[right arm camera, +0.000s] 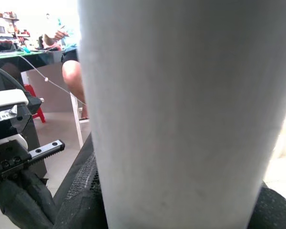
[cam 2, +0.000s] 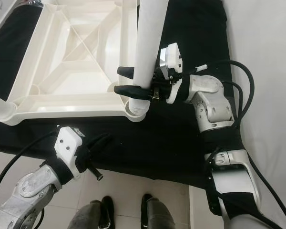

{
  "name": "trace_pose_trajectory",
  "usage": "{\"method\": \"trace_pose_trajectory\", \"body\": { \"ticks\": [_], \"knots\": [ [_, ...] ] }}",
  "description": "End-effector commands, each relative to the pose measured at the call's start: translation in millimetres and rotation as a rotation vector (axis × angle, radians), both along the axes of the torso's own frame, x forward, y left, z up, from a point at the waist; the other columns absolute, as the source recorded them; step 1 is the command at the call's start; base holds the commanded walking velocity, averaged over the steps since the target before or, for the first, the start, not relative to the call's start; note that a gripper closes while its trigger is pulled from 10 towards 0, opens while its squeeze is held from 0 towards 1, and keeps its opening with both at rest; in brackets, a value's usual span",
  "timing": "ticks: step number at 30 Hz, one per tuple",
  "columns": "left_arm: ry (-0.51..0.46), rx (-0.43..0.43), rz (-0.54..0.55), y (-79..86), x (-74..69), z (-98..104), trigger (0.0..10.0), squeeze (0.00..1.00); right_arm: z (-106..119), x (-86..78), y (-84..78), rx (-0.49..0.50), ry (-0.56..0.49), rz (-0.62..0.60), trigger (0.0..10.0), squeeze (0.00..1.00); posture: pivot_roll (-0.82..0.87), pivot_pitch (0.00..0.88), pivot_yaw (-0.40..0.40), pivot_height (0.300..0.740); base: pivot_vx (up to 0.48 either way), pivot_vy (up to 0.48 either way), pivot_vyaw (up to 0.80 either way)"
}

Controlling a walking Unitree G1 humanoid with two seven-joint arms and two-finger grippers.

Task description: Building children table

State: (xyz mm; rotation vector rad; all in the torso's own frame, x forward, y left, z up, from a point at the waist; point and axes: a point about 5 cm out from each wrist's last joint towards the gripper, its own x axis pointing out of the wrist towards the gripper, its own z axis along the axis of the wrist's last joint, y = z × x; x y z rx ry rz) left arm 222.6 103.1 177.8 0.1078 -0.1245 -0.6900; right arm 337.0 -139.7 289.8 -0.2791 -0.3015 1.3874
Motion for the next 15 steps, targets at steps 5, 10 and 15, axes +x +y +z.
{"method": "trace_pose_trajectory", "body": {
  "ticks": [5,10,15],
  "knots": [
    [0.048,0.008,0.003,-1.0,-1.9,-10,10.0,0.00,-6,-0.1,10.9,0.062,0.065,0.019,10.0,0.00,0.13,0.358,0.026,0.740,0.000,0.000,0.00],
    [0.049,0.006,0.002,-1.3,-1.9,-10,10.0,0.00,-1,0.7,12.4,0.109,0.062,0.011,10.0,0.00,0.13,0.358,0.026,0.740,0.000,0.000,0.00],
    [0.050,0.007,0.000,-1.2,-1.8,-10,10.0,0.00,1,0.5,14.6,0.136,0.068,0.014,10.0,0.00,0.13,0.358,0.026,0.740,0.000,0.000,0.00]
  ]
}}
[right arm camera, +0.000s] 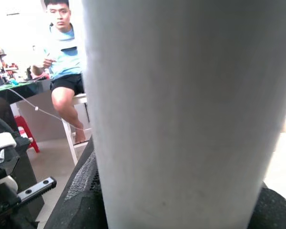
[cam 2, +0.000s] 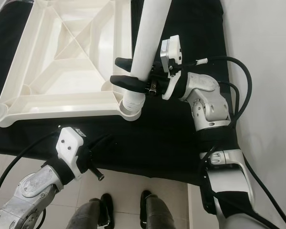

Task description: Building children table

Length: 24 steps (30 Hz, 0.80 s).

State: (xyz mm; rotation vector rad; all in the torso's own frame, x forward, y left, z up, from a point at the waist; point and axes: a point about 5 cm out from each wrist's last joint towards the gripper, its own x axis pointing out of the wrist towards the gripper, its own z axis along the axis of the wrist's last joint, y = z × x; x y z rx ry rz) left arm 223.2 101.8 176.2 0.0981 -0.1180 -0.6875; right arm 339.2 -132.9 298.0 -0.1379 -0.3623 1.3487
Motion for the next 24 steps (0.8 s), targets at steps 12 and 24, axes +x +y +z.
{"method": "trace_pose_trajectory", "body": {
  "ticks": [12,24],
  "knots": [
    [0.042,0.014,-0.001,-0.7,-1.4,-10,10.0,0.00,6,-11.3,13.8,0.098,0.043,0.108,10.0,0.00,0.13,0.356,0.024,0.740,0.000,0.000,0.00],
    [0.043,0.014,-0.006,-1.7,-0.7,-10,10.0,0.00,-17,-6.9,29.9,-0.015,0.044,0.044,10.0,0.00,0.13,0.356,0.022,0.740,0.000,0.000,0.00]
  ]
}}
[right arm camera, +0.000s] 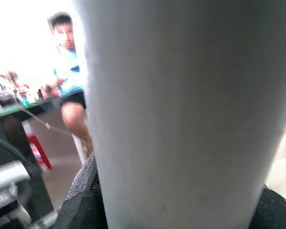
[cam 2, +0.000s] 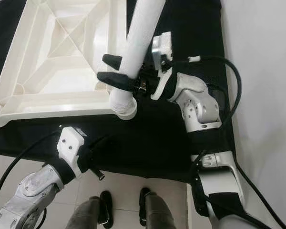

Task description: Building children table

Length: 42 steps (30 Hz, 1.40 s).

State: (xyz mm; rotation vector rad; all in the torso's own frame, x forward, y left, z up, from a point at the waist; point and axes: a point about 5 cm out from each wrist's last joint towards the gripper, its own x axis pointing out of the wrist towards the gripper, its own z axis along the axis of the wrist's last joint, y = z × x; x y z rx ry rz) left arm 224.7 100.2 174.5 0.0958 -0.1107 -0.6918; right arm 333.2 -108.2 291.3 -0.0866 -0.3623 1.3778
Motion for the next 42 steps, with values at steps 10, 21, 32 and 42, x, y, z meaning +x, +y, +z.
{"method": "trace_pose_trajectory", "body": {
  "ticks": [10,21,32,42],
  "knots": [
    [0.033,0.015,-0.002,-0.5,-2.8,-8,10.0,0.00,-25,0.1,2.3,-0.175,0.007,-0.006,10.0,0.00,0.13,0.358,0.020,0.740,0.000,0.000,0.00],
    [0.031,0.019,-0.003,-0.6,-3.0,-8,10.0,0.00,-32,4.8,-3.5,-0.329,-0.045,-0.032,10.0,0.00,0.13,0.360,0.018,0.740,0.000,0.000,0.00],
    [0.031,0.019,-0.002,-1.3,-2.6,-8,10.0,0.00,-33,-5.9,2.4,-0.496,-0.080,0.108,10.0,0.00,0.13,0.359,0.015,0.740,0.000,0.000,0.00],
    [0.029,0.019,0.000,-1.6,-2.3,-8,10.0,0.00,-21,-7.2,11.8,-0.458,-0.058,0.201,10.0,0.00,0.12,0.358,0.011,0.740,0.000,0.000,0.00]
  ]
}}
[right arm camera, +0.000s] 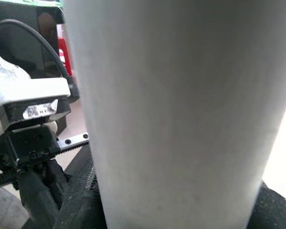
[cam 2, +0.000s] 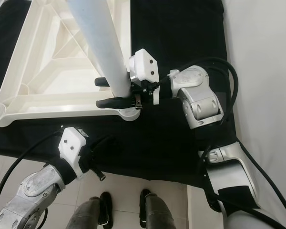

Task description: Building children table

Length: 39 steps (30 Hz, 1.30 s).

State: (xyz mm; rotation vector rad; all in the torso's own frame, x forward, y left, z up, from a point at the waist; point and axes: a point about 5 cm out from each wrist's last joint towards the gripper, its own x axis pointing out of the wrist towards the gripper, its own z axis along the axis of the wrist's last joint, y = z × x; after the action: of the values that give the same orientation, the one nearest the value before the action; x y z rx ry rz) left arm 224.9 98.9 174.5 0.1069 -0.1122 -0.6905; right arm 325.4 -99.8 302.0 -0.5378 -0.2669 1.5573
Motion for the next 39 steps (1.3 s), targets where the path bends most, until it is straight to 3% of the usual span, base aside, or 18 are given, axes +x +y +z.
{"method": "trace_pose_trajectory", "body": {
  "ticks": [1,6,14,20,29,33,39],
  "knots": [
    [0.034,0.010,-0.001,-0.3,-2.4,-8,10.0,0.00,-29,2.1,6.4,-0.060,0.157,0.034,10.0,0.00,0.12,0.358,0.011,0.740,0.000,0.000,0.00],
    [0.031,0.010,0.003,-0.6,-2.3,-7,10.0,0.00,-25,12.8,18.6,0.047,0.189,-0.046,10.0,0.00,0.13,0.359,0.010,0.740,0.000,0.000,0.00],
    [0.031,0.009,0.003,-0.1,-2.0,-7,10.0,0.00,-32,19.8,26.5,0.077,0.228,-0.129,10.0,0.00,0.12,0.359,0.008,0.740,0.000,0.000,0.00],
    [0.031,0.009,0.005,0.3,-1.9,-7,10.0,0.00,-45,30.9,28.2,0.097,0.256,-0.280,10.0,0.00,0.13,0.360,0.008,0.740,0.000,0.000,0.00],
    [0.032,0.010,0.003,0.4,-1.7,-7,10.0,0.00,-59,12.3,30.5,0.082,0.224,-0.236,10.0,0.00,0.13,0.361,0.012,0.740,0.000,0.000,0.00],
    [0.031,0.012,0.001,0.2,-0.9,-7,10.0,0.00,-70,-4.0,30.3,0.009,0.197,-0.117,10.0,0.00,0.13,0.359,0.016,0.740,0.000,0.000,0.00],
    [0.030,0.013,0.001,0.0,-0.8,-7,10.0,0.00,-75,-6.4,29.9,-0.060,0.194,-0.064,10.0,0.00,0.13,0.357,0.015,0.740,0.000,0.000,0.00]
  ]
}}
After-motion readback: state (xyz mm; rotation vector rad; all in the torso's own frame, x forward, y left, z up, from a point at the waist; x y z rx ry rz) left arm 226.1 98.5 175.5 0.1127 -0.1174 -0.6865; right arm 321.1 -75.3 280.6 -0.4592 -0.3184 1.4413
